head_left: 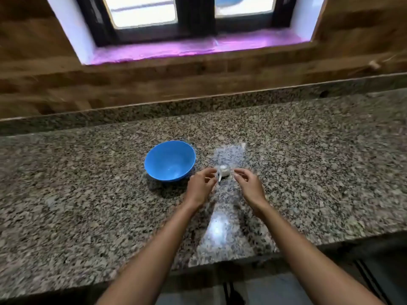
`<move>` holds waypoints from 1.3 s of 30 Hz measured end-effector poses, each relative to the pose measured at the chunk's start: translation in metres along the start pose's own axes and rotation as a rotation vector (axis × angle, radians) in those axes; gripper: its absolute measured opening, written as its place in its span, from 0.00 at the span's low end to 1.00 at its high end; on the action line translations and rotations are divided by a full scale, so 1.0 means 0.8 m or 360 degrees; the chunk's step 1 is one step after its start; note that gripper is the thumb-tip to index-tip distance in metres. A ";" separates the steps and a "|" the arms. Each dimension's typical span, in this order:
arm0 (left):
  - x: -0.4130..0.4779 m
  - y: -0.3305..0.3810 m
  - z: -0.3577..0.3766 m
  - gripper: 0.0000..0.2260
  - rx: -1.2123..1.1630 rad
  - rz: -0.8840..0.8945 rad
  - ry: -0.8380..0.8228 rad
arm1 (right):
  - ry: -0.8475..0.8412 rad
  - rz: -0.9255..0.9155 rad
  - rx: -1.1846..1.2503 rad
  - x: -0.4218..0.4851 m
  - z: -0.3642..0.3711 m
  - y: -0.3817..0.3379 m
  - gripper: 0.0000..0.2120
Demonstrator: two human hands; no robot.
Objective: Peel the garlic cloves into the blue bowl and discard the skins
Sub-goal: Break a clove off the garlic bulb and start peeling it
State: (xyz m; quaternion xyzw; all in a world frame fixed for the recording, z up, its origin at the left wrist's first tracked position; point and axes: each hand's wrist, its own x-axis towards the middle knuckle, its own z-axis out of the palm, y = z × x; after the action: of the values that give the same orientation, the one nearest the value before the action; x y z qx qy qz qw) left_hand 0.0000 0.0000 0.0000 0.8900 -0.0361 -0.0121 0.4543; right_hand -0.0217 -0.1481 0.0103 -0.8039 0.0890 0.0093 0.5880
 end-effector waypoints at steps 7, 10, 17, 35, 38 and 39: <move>0.070 -0.006 0.044 0.18 0.0030 -0.0290 -0.0104 | -0.0068 0.0384 0.0199 0.075 0.013 0.048 0.15; 0.078 -0.018 0.050 0.16 0.0057 -0.0238 -0.0150 | -0.0115 0.0496 0.0372 0.082 0.025 0.050 0.14; 0.047 -0.020 0.046 0.09 -0.0260 -0.0076 -0.0110 | -0.0091 0.0543 0.0695 0.074 0.034 0.045 0.09; 0.020 -0.041 0.028 0.10 -0.0965 -0.0349 -0.0258 | -0.0232 0.0776 0.1183 0.034 0.024 0.041 0.17; 0.016 -0.043 0.029 0.12 -0.0952 -0.0336 -0.0248 | -0.0152 0.0805 0.1214 0.031 0.029 0.042 0.17; 0.016 -0.044 0.029 0.12 -0.0934 -0.0325 -0.0245 | -0.0155 0.0805 0.1215 0.031 0.030 0.042 0.18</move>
State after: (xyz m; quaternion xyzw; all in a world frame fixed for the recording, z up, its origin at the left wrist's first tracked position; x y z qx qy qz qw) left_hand 0.0130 0.0005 -0.0420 0.7166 0.0241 -0.1346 0.6840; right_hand -0.0006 -0.1388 -0.0318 -0.4815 0.2517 0.1569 0.8247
